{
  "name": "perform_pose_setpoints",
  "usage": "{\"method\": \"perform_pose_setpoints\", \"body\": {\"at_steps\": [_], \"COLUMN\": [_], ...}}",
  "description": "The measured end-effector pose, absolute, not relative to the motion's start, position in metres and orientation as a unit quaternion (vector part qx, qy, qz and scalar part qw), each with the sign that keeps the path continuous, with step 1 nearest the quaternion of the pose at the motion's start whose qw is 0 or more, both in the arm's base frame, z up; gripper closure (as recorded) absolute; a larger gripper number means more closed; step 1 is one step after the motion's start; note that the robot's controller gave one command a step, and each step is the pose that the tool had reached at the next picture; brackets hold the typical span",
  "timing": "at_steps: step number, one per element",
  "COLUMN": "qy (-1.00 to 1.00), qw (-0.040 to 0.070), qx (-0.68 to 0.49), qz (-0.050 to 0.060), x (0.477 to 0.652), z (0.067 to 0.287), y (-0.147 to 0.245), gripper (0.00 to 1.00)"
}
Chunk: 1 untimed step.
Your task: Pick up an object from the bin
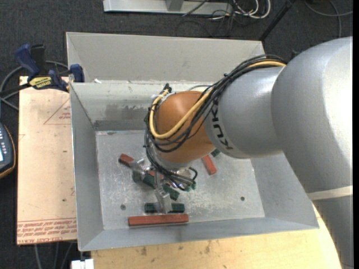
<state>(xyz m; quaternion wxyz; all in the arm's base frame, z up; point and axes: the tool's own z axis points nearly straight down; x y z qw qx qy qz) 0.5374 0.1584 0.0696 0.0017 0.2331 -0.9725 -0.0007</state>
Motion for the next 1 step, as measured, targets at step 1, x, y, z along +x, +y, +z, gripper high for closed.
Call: {"method": "perform_pose_setpoints", "body": {"at_steps": [1], "qy": [-0.922], "qw": [-0.002], "qx": [0.388], "qz": [-0.001], "x": [0.5048], "z": [0.0707], "y": [0.1756], "gripper": [0.00]}}
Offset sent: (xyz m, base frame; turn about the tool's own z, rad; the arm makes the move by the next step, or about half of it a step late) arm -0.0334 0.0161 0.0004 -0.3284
